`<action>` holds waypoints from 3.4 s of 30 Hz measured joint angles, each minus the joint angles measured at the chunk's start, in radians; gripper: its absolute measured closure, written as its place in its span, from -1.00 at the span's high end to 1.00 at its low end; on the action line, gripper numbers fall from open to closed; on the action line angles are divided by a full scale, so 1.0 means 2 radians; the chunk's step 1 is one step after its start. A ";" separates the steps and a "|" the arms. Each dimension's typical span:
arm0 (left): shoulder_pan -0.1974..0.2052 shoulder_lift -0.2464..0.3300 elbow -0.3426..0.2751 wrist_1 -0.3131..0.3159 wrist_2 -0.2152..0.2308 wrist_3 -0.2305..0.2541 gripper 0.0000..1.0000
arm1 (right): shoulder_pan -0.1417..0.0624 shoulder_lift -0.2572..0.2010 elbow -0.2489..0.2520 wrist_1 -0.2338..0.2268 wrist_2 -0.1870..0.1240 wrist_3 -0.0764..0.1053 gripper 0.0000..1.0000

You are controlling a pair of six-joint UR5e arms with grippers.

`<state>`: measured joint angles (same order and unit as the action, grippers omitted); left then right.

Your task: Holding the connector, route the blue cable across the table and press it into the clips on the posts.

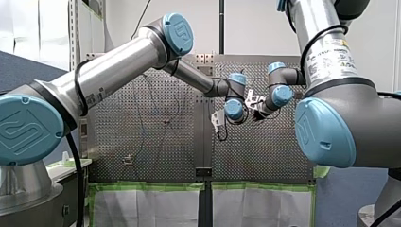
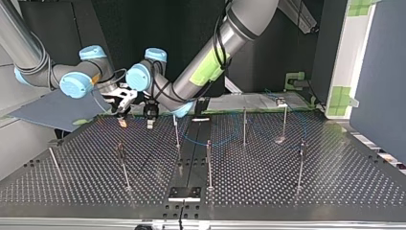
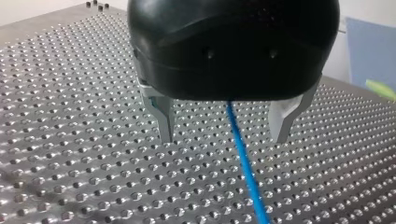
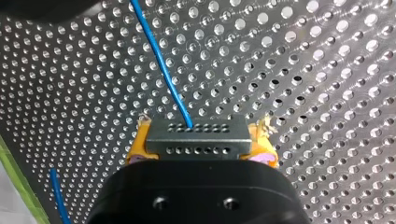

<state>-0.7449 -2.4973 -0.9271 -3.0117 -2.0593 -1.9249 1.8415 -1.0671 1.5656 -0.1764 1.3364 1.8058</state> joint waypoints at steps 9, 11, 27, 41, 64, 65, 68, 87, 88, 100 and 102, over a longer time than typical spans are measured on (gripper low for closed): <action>0.001 0.000 -0.004 -0.005 -0.005 0.008 -0.45 | 0.000 0.000 0.000 -0.001 -0.002 0.000 -1.00; 0.002 0.000 -0.007 -0.005 -0.004 0.008 -0.61 | -0.001 0.000 0.000 -0.001 -0.004 0.000 -1.00; 0.003 0.000 -0.008 -0.013 -0.011 0.011 -1.00 | -0.001 -0.001 -0.005 0.001 -0.009 0.000 -1.00; -0.005 0.030 0.014 -0.050 -0.031 0.010 -1.00 | -0.006 -0.039 -0.031 0.031 -0.021 0.000 -1.00; -0.021 0.111 0.014 -0.073 -0.052 0.012 -1.00 | -0.024 -0.106 -0.056 0.076 -0.041 0.003 -1.00; -0.022 0.112 0.014 -0.073 -0.053 0.012 -1.00 | -0.025 -0.107 -0.057 0.077 -0.043 0.002 -1.00; -0.024 0.112 0.014 -0.074 -0.053 0.012 -1.00 | -0.025 -0.112 -0.061 0.082 -0.049 0.002 -1.00; -0.015 0.122 0.018 -0.057 -0.035 0.011 -1.00 | -0.026 -0.126 -0.081 0.093 -0.071 0.004 -1.00; -0.014 0.122 0.018 -0.054 -0.032 0.011 -1.00 | -0.026 -0.125 -0.082 0.093 -0.072 0.004 -1.00; 0.009 0.118 0.018 -0.011 0.011 0.013 -1.00 | -0.031 -0.112 -0.089 0.090 -0.083 0.002 -1.00; 0.016 0.115 0.018 -0.006 0.016 0.015 -1.00 | -0.032 -0.110 -0.092 0.090 -0.085 0.002 -1.00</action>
<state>-0.7137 -2.2665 -0.8910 -3.0235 -2.0276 -1.8946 1.7766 -1.2875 1.3813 0.0032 1.1664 1.8096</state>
